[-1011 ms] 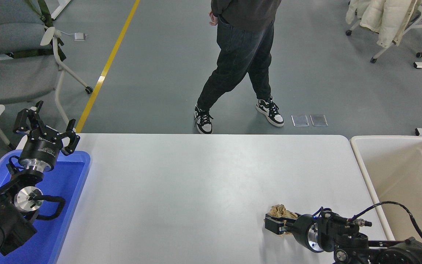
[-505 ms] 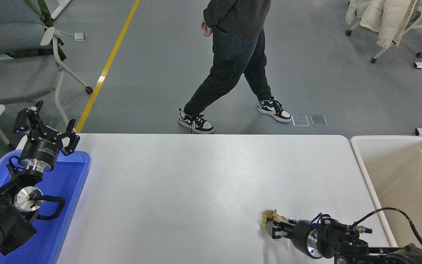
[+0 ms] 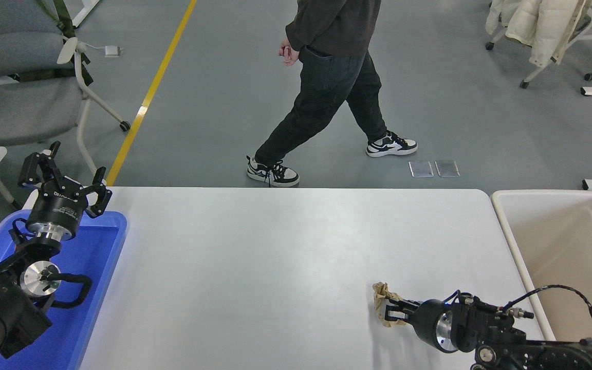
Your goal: Clean the table surface
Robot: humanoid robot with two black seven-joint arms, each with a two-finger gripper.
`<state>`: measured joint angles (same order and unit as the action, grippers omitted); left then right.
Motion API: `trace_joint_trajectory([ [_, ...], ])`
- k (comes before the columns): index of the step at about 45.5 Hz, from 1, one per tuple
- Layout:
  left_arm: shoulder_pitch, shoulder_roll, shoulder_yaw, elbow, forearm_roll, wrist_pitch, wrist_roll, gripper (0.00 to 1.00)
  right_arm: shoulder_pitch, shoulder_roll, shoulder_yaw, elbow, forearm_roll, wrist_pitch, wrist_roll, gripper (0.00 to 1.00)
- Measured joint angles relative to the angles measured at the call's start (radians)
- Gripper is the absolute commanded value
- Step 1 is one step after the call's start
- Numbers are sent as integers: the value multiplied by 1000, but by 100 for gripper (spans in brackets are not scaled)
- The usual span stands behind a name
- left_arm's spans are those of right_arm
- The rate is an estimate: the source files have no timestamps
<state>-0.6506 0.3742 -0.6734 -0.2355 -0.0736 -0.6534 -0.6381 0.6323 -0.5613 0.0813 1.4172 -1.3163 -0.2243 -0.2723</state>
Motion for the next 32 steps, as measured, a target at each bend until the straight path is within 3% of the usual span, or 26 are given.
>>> trace_joint_trajectory([
  [17,0,0,0,-1,0,0,0,100,58,-185,74,192,111,22,-4,0],
  [32,0,0,0,0,0,0,0,100,157,-366,167,301,224,122,-4,0],
])
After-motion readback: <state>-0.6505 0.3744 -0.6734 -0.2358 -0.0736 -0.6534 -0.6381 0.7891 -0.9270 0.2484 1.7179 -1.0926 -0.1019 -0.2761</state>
